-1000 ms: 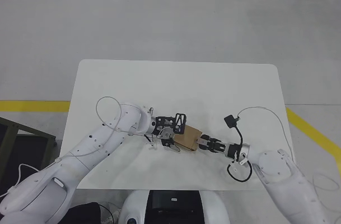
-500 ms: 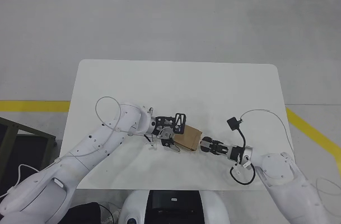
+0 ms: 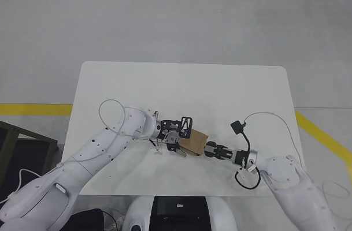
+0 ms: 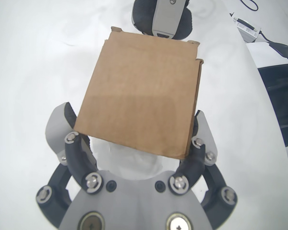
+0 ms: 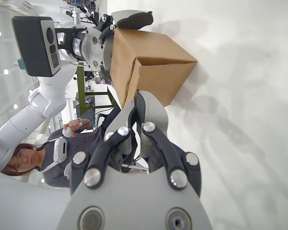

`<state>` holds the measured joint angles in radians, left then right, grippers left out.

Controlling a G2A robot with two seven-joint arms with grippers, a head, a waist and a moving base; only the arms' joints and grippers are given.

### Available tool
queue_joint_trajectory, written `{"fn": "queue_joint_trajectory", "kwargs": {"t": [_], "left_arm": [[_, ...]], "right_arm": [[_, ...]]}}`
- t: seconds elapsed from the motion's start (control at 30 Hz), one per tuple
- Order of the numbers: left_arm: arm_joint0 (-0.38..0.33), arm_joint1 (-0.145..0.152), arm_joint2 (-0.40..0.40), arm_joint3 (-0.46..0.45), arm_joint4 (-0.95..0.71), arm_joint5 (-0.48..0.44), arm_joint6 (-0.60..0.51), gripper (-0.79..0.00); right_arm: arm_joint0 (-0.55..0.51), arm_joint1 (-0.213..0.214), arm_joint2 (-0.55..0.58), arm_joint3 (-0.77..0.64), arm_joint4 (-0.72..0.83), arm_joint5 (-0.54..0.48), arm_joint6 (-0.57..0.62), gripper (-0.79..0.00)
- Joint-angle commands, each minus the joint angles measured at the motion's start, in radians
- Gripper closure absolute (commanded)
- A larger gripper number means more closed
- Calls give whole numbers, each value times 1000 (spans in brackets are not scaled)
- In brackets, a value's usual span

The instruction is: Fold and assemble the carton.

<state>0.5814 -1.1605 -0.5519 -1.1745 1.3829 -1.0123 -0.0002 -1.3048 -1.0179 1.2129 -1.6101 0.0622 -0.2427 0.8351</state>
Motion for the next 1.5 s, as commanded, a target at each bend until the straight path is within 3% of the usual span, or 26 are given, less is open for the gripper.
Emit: {"fn": "queue_joint_trajectory", "kwargs": {"t": [0.0,0.6,0.73,0.77,0.8,0.83,1.0,1.23,1.37,1.47], "left_arm": [[-1,-1,2,-1,-1,0,-1,-785],[-13,-5,9,17,-2,0,10,-785],[0,10,-7,16,7,0,12,-785],[7,16,-12,8,11,0,8,-785],[16,24,-20,-5,11,0,9,-785],[26,34,-30,-19,13,0,8,-785],[108,105,-112,-126,5,0,67,-785],[230,221,-313,-222,2,0,232,-785],[275,261,-431,-213,-22,0,312,-785],[298,277,-504,-199,-28,62,265,-785]], "right_arm": [[5,-1,-5,1,-1,0,-2,0],[26,-8,-20,19,6,-16,-18,0],[2,-2,8,6,7,-22,-27,-332],[-5,-1,16,3,8,-24,-29,-425],[-11,1,24,1,9,-25,-31,-720],[-17,2,32,-1,11,-26,-33,-785],[-39,7,65,-13,20,-54,-39,-785],[-70,14,106,-54,-11,-136,-58,-785],[-100,19,132,-91,-44,-186,-80,-785],[-125,22,148,-121,-77,-218,-100,-785]]}}
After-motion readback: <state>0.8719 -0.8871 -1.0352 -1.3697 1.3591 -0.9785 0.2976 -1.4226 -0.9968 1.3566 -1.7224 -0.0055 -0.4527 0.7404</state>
